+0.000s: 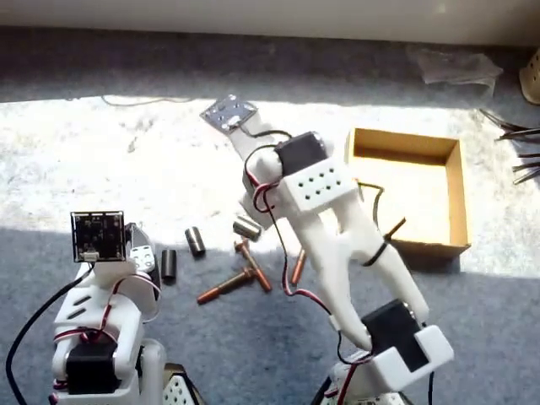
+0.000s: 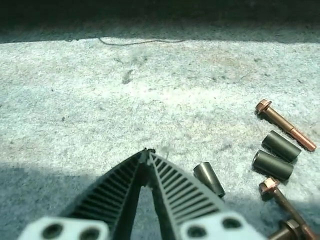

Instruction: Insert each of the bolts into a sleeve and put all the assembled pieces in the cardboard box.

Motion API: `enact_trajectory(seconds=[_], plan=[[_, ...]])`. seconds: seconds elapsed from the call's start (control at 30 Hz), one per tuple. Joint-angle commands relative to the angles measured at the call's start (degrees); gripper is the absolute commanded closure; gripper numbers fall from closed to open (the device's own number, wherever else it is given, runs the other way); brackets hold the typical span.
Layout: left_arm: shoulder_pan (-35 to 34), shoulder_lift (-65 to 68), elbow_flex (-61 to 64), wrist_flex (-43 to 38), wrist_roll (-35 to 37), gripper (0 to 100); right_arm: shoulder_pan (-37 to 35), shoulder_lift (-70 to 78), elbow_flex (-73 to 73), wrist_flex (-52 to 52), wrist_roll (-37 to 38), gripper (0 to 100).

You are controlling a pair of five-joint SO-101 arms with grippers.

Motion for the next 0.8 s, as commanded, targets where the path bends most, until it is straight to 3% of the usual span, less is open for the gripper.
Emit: enact_trajectory(seconds=[0.0,0.17,0.37,0.6,0.77], plan=[[-3.2,-0.5,-2.3,-0.1,-0.3,99,-0.5,3.3,-2.6,0.2,1.8,98.8],[-6.5,-0.5,-2.3,0.1,-0.2,99,-0.7,6.6,-2.7,0.1,4.9,98.5],[-6.2,-0.5,-2.2,0.4,-0.2,99,-0.4,7.1,-2.7,-3.1,6.4,90.0],[-6.2,-0.5,-2.2,0.4,-0.3,99,-0.7,7.3,-2.1,-11.8,6.5,90.0],[-6.3,-0.5,-2.2,0.4,-0.3,99,-0.7,11.4,-2.3,-12.4,6.5,89.6]])
